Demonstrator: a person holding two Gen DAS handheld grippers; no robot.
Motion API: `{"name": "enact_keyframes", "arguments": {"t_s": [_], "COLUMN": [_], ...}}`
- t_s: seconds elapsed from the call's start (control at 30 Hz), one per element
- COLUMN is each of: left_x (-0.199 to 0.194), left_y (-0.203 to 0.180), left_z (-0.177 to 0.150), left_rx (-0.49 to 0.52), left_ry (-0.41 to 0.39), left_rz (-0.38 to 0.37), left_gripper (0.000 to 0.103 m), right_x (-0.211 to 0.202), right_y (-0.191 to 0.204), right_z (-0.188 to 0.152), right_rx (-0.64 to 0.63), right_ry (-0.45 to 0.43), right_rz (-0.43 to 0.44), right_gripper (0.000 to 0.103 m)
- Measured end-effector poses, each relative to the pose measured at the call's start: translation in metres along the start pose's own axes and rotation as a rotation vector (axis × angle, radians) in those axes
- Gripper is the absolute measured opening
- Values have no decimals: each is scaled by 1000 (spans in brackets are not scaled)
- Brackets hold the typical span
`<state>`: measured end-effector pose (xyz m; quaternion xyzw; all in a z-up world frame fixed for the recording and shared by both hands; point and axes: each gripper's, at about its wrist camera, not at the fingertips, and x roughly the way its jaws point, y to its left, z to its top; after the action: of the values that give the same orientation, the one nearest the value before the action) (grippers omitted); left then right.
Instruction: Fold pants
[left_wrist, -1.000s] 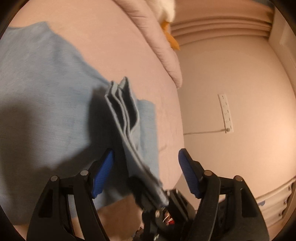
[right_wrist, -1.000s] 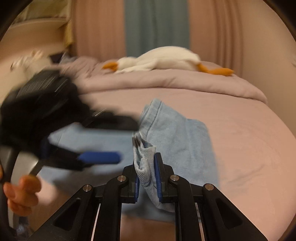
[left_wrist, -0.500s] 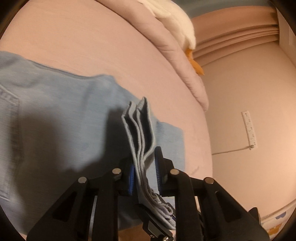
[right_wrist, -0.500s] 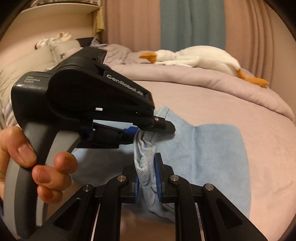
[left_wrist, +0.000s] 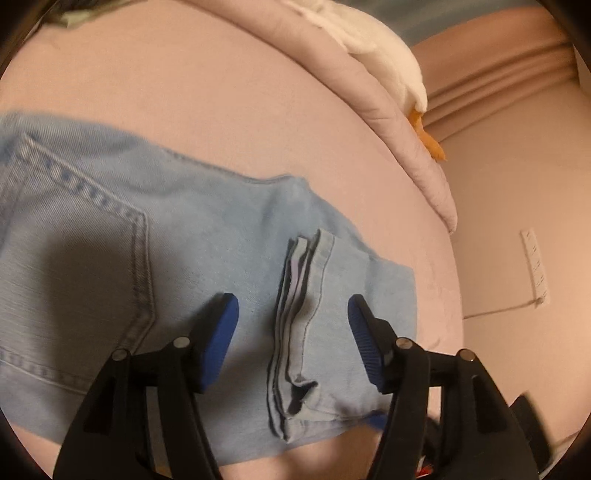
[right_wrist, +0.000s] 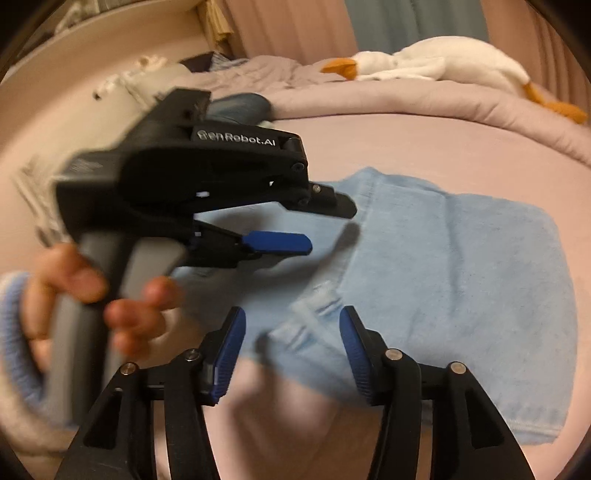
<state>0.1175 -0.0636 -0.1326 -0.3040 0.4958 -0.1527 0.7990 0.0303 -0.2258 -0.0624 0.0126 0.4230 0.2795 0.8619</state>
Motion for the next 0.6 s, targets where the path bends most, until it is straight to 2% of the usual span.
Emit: {"name": "enact_keyframes", "arguments": {"t_s": [0.1, 0.17, 0.2, 0.27, 0.33, 0.37, 0.5, 0.6], "left_x": [5, 11, 14, 18, 27, 33, 59, 53], "left_y": [-18, -35, -48, -63, -72, -73, -59, -52], "left_z": [-8, -14, -20, -27, -32, -34, -43, -52], "left_rx": [97, 165, 226, 297, 337, 345, 365, 421], "left_ry": [23, 35, 38, 31, 54, 74, 144, 123], "left_rz": [15, 13, 22, 41, 37, 38, 152, 180], "left_gripper": [60, 60, 59, 52, 40, 37, 26, 20], "right_x": [-28, -48, -54, -60, -60, -61, -63, -53], "right_y": [-13, -31, -41, -67, -91, -99, -119, -121], "right_z": [3, 5, 5, 6, 2, 0, -13, -18], "right_rx": [43, 116, 147, 219, 297, 323, 384, 383], "right_ry": [-40, -92, -109, -111, -80, -86, -92, -54], "right_rz": [57, 71, 54, -73, -207, -228, -278, -290], "right_gripper": [53, 53, 53, 53, 53, 53, 47, 41]}}
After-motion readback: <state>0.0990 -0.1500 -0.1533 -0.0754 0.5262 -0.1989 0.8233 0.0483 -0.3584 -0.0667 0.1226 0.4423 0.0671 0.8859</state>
